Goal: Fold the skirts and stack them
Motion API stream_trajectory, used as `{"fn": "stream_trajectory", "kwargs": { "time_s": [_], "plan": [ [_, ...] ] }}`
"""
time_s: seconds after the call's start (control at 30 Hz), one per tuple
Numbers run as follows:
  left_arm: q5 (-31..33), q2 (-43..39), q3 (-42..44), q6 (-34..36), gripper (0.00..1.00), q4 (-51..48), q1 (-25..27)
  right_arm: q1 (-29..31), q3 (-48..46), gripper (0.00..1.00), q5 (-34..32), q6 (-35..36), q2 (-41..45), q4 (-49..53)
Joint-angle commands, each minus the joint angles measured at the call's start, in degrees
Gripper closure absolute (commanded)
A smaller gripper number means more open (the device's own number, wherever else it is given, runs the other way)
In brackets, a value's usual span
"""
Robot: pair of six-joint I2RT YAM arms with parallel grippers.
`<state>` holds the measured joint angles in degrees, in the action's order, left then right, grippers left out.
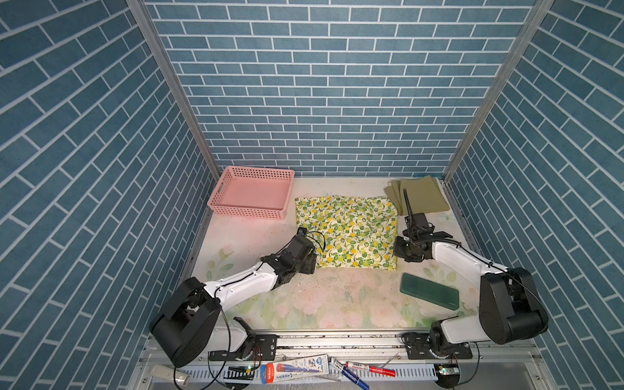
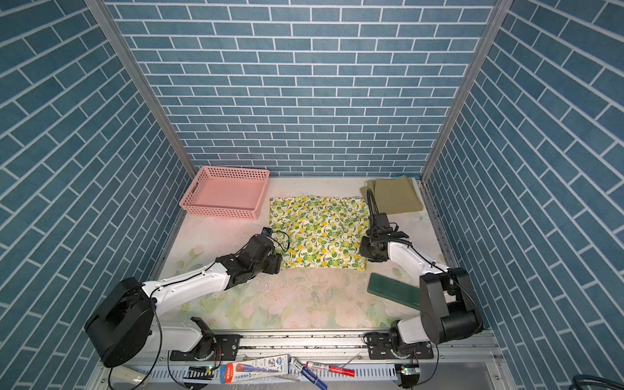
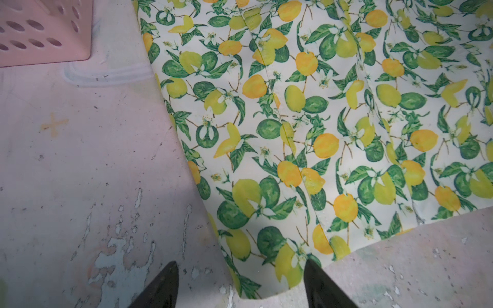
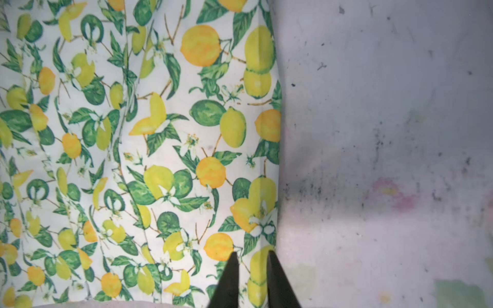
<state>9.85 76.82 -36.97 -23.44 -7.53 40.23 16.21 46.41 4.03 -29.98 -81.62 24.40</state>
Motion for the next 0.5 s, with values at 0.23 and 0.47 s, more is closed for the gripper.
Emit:
{"fn": "stream_trajectory", "kwargs": {
  "time_s": [0.23, 0.47],
  "plan": [
    [0.1, 1.0, -1.2, -0.2, 0.26, -0.3, 0.3, 0.2, -3.8, 0.66, 0.6, -1.1, -4.9, -3.1],
    [0.2, 1.1, -0.5, -0.3, 0.25, 0.2, 0.3, 0.1, -3.0, 1.00, -0.4, -1.0, -2.0, -3.1]
  ]
}}
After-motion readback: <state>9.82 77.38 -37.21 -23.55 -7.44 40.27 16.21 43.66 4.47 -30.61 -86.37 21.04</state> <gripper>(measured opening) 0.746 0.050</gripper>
